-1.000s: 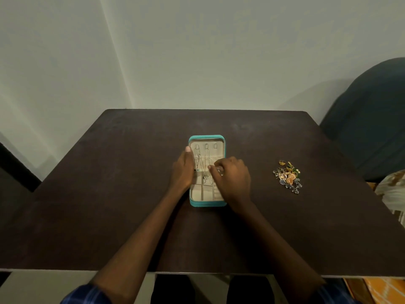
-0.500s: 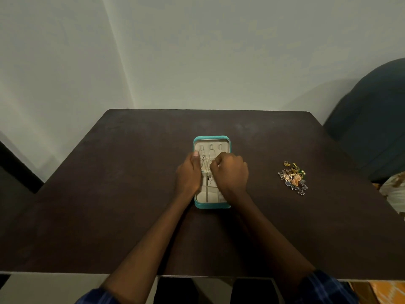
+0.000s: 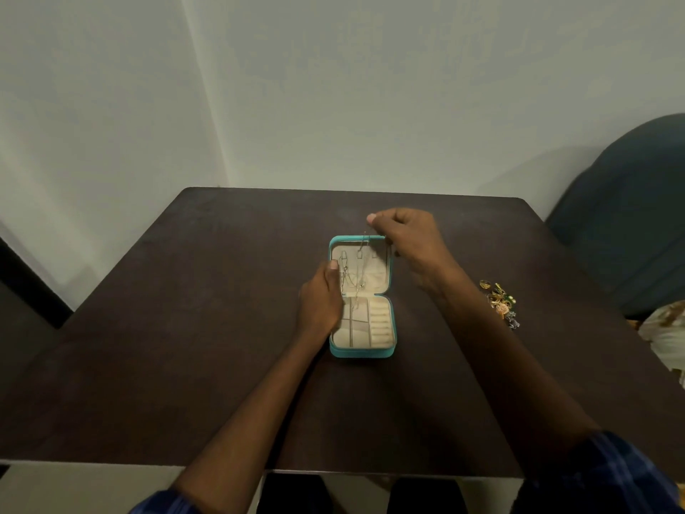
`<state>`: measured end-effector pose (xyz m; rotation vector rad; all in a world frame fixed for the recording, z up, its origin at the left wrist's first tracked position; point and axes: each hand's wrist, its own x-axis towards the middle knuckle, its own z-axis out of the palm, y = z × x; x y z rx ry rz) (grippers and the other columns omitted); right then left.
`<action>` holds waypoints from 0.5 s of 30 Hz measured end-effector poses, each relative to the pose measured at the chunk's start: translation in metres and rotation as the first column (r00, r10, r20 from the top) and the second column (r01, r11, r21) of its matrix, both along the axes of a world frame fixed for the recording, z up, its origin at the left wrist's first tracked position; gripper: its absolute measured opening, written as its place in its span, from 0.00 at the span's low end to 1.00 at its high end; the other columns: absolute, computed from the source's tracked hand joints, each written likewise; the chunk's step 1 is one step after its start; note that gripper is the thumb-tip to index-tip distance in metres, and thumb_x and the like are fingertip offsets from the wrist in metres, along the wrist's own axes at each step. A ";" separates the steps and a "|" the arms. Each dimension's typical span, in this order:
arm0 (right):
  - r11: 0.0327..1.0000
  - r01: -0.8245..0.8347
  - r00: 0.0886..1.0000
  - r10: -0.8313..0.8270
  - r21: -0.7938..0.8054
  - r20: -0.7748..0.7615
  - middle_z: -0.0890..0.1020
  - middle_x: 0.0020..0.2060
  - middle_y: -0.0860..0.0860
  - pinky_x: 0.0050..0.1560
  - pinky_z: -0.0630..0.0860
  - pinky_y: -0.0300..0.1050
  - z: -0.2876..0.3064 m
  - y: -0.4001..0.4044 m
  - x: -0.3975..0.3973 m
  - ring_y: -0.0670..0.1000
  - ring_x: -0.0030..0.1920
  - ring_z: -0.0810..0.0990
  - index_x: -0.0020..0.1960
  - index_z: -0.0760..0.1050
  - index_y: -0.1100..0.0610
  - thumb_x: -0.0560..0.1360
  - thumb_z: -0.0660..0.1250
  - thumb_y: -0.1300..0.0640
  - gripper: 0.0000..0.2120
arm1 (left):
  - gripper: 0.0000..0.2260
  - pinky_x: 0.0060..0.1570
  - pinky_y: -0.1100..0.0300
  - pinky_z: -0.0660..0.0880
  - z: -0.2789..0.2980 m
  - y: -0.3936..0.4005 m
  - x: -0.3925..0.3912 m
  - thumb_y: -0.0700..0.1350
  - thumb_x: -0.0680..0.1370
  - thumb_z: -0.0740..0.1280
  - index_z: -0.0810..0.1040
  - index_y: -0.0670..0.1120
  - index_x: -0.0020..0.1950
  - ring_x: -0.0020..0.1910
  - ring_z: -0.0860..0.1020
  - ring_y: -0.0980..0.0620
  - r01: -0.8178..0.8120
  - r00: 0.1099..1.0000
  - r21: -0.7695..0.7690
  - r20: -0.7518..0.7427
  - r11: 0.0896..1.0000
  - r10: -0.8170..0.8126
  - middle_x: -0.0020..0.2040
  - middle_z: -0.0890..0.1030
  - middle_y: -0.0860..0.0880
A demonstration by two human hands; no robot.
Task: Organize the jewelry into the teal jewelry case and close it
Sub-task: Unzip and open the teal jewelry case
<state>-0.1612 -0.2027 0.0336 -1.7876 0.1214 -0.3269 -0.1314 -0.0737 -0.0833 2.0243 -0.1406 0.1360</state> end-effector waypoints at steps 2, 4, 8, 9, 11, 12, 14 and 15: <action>0.999 -0.029 0.999 0.030 0.023 -0.027 0.76 0.33 0.52 0.30 0.72 0.30 0.010 -0.001 -0.004 0.41 0.30 0.74 0.41 0.78 0.65 0.75 0.67 0.58 0.09 | 0.17 0.42 0.58 0.76 0.001 0.000 -0.001 0.55 0.82 0.49 0.74 0.50 0.50 0.43 0.79 0.55 0.010 1.000 -0.010 -0.017 1.000 -0.010 0.43 0.80 0.51; 0.998 -0.057 0.997 0.058 0.018 -0.047 0.79 0.35 0.49 0.39 0.75 0.38 0.017 -0.002 -0.007 0.43 0.36 0.76 0.40 0.79 0.59 0.74 0.68 0.56 0.07 | 0.16 0.42 0.58 0.76 0.001 0.000 -0.002 0.55 0.82 0.49 0.74 0.50 0.50 0.43 0.79 0.55 0.017 1.000 -0.030 -0.026 0.999 -0.017 0.43 0.80 0.51; 0.992 -0.126 0.991 0.127 0.030 -0.043 0.83 0.38 0.48 0.48 0.76 0.46 0.035 -0.006 -0.019 0.45 0.42 0.80 0.40 0.79 0.54 0.74 0.67 0.53 0.07 | 0.14 0.35 0.67 0.73 0.006 0.003 -0.005 0.53 0.82 0.51 0.73 0.50 0.52 0.40 0.78 0.58 0.047 0.999 -0.029 -0.005 0.998 -0.047 0.42 0.79 0.53; 0.989 -0.144 0.989 0.145 0.037 -0.036 0.84 0.38 0.48 0.47 0.75 0.45 0.040 -0.006 -0.022 0.45 0.42 0.81 0.40 0.79 0.54 0.74 0.67 0.53 0.07 | 0.13 0.33 0.70 0.72 0.005 0.004 -0.005 0.53 0.82 0.51 0.73 0.50 0.55 0.38 0.78 0.60 0.058 0.998 -0.026 -0.008 0.998 -0.058 0.42 0.79 0.55; 0.984 -0.167 0.986 0.168 0.057 -0.017 0.85 0.39 0.48 0.45 0.75 0.43 0.051 -0.007 -0.030 0.46 0.42 0.82 0.40 0.79 0.54 0.75 0.67 0.53 0.07 | 0.15 0.34 0.70 0.74 0.006 0.007 -0.007 0.53 0.82 0.52 0.70 0.50 0.63 0.39 0.79 0.61 0.075 0.997 -0.036 -0.030 0.997 -0.076 0.44 0.79 0.55; 0.983 -0.174 0.985 0.175 0.067 -0.008 0.85 0.39 0.49 0.44 0.75 0.43 0.056 -0.008 -0.034 0.47 0.42 0.82 0.40 0.79 0.54 0.74 0.67 0.54 0.06 | 0.17 0.39 0.67 0.76 0.005 0.008 -0.008 0.54 0.82 0.53 0.66 0.49 0.68 0.42 0.80 0.59 0.075 0.996 -0.044 -0.041 0.996 -0.076 0.47 0.80 0.54; 0.980 -0.186 0.983 0.186 0.071 0.006 0.84 0.37 0.48 0.45 0.75 0.44 0.065 -0.009 -0.042 0.48 0.42 0.82 0.41 0.79 0.55 0.74 0.67 0.54 0.06 | 0.23 0.52 0.58 0.77 0.005 0.009 -0.011 0.55 0.81 0.54 0.58 0.49 0.74 0.55 0.79 0.53 0.036 0.998 -0.038 -0.047 0.999 -0.038 0.61 0.77 0.47; 0.979 -0.192 0.981 0.191 0.063 0.013 0.84 0.37 0.48 0.45 0.76 0.44 0.069 -0.010 -0.046 0.47 0.41 0.82 0.41 0.79 0.55 0.75 0.67 0.54 0.06 | 0.24 0.57 0.58 0.73 0.008 0.010 -0.015 0.55 0.81 0.54 0.56 0.49 0.75 0.62 0.75 0.51 0.001 0.999 -0.037 -0.032 0.999 -0.003 0.67 0.72 0.46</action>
